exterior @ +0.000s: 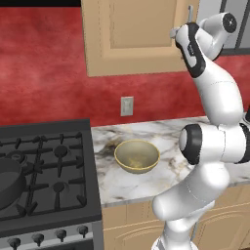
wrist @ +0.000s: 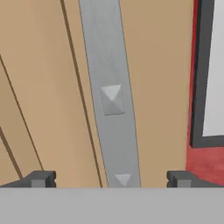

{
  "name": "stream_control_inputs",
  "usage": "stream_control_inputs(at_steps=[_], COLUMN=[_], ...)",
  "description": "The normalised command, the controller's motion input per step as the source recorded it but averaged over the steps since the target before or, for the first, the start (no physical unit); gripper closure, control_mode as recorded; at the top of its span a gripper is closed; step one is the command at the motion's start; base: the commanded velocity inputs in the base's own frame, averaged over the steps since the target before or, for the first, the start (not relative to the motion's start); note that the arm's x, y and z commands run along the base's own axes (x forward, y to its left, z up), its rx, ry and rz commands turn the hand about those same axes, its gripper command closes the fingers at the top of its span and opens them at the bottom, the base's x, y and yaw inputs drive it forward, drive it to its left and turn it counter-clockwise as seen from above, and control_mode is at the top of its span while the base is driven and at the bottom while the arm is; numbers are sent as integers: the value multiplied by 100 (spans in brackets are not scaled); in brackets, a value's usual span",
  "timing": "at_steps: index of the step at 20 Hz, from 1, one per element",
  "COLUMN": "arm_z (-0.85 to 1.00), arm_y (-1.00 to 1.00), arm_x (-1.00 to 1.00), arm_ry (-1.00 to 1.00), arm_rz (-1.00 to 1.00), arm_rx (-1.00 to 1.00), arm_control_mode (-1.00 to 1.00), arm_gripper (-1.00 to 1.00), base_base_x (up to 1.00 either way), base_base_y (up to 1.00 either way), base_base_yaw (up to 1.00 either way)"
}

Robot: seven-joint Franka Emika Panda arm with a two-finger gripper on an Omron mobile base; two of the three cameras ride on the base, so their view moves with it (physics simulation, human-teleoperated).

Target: Open the cabinet and move the ladle to the pot. Then close the cabinet.

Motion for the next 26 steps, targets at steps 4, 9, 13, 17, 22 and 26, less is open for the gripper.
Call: stream_control_inputs(at_steps=[4,9,13,17,22,26], arm_z=[0,-2,-11,-19,-16,-14], arm_y=[2,27,60,79,75,76], arm_x=[31,3,-35,-62,-87,-100], arm_ry=[1,2,0,0,0,-2], arm_rz=[0,0,0,0,0,0], arm_rx=[1,1,1,0,0,0], arm_control_mode=[-100,-100,-100,-100,-100,-100], arm_gripper=[100,100,100,100,100,100], base_base_x=[0,0,0,0,0,0], base_base_y=[0,0,0,0,0,0], base_base_yaw=[0,0,0,0,0,0])
